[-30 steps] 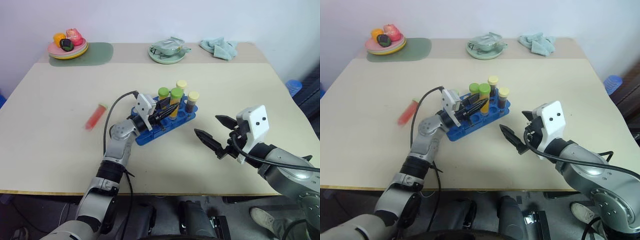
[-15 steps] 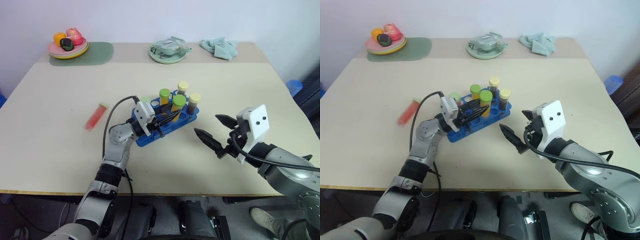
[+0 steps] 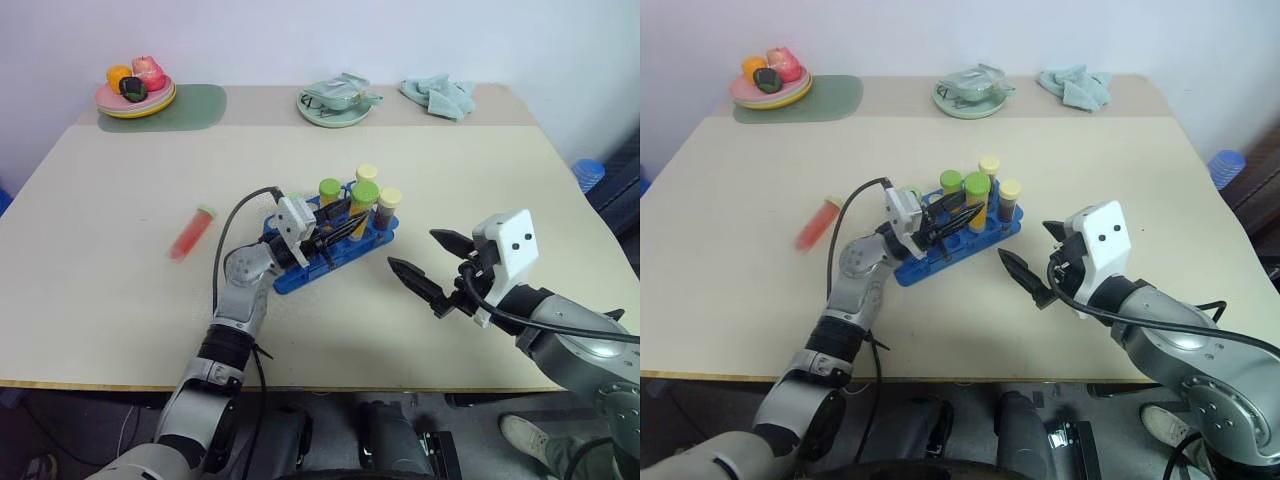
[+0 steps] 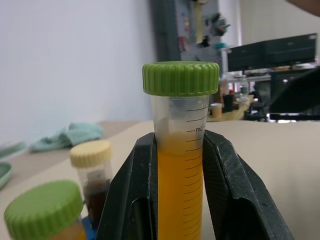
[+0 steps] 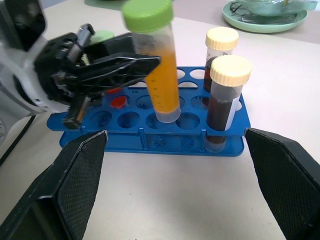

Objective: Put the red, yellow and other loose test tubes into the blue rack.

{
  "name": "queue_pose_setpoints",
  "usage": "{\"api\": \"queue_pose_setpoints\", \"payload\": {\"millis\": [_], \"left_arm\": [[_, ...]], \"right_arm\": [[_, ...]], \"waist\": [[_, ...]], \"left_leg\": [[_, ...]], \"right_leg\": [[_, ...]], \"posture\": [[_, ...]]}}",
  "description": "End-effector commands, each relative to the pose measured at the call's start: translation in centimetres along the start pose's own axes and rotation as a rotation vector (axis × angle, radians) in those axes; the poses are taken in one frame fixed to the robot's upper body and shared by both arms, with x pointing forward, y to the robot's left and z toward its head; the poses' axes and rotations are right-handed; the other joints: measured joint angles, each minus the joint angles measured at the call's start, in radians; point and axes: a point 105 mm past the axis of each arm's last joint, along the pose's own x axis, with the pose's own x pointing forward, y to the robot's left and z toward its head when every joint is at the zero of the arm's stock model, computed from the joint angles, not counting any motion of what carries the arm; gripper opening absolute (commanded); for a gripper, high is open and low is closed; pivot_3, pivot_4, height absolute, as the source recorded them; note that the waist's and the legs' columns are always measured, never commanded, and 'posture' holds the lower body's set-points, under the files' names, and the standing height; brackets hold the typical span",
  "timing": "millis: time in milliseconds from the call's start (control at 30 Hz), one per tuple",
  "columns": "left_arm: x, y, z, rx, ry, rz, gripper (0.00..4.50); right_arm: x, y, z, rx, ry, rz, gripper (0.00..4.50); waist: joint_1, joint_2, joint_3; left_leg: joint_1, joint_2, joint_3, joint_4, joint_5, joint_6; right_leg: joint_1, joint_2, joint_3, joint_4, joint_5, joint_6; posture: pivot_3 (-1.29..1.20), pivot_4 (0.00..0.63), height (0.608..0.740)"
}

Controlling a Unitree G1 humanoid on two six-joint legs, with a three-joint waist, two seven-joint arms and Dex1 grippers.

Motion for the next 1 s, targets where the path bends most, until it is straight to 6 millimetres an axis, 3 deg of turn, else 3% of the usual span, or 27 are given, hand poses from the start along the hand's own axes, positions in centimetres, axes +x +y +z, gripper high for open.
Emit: {"api": "queue_pose_setpoints", "payload": {"millis": [33,1000], "left_arm": [[0.6,0.3,1.3,0.035,-0.031,0.017,0.69],[0.4,-1.2,1.1,0.049,0.035,0.097,0.69]], "right_arm": [[-0.3,0.5,0.9,-0.03,-0.041,0.015,4.5],[-0.9,1.0,0.7,-0.003,-0.024,0.005,4.5]], "waist": [[0.0,0.0,0.0],[0.001,0.0,0.0]], "left_leg": [[0.0,0.0,0.0,0.0,0.0,0.0],[0.0,0.0,0.0,0.0,0.0,0.0]], "right_leg": [[0.0,0.0,0.0,0.0,0.0,0.0],[0.0,0.0,0.0,0.0,0.0,0.0]], "posture": [[0.0,0.15,0.74],[0.0,0.15,0.74]]}}
